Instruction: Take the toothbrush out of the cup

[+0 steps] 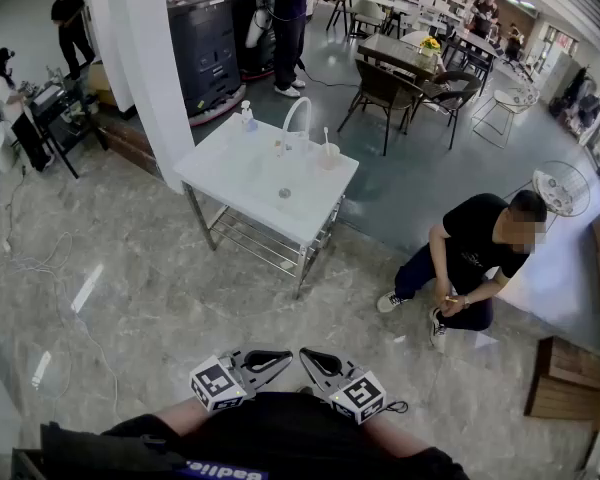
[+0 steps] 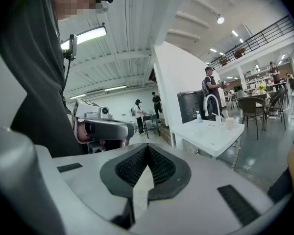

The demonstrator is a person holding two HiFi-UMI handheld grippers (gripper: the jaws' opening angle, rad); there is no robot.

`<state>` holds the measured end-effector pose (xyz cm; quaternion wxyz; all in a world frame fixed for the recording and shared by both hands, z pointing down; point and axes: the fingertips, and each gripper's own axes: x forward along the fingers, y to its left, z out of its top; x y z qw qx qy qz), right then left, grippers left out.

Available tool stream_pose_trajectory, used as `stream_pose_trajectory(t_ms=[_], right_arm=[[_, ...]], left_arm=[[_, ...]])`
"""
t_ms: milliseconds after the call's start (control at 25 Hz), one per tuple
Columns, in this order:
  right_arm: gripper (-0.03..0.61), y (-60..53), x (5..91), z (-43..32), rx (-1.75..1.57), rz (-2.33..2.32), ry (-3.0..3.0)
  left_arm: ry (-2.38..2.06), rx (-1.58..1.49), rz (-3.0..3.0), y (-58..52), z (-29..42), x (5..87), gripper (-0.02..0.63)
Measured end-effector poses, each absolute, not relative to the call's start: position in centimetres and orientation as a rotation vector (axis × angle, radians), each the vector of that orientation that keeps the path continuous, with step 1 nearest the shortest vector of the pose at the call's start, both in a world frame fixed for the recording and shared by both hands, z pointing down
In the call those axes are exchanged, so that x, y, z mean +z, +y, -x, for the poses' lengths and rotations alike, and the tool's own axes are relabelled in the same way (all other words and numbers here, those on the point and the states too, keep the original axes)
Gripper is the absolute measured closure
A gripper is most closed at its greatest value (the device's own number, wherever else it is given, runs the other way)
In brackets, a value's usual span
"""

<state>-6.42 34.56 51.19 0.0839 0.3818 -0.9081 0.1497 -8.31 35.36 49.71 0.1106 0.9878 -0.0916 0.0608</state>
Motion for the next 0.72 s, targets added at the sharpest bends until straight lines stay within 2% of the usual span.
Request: stream_pose_trajectory(t_ms=[720], right_arm=[[0.572,34.24,51.99,5.68,0.433,-1.116,-2.742]], left_arm=[[-0.281,0.185,-2.906,35.01,7.68,49.62,0.604]])
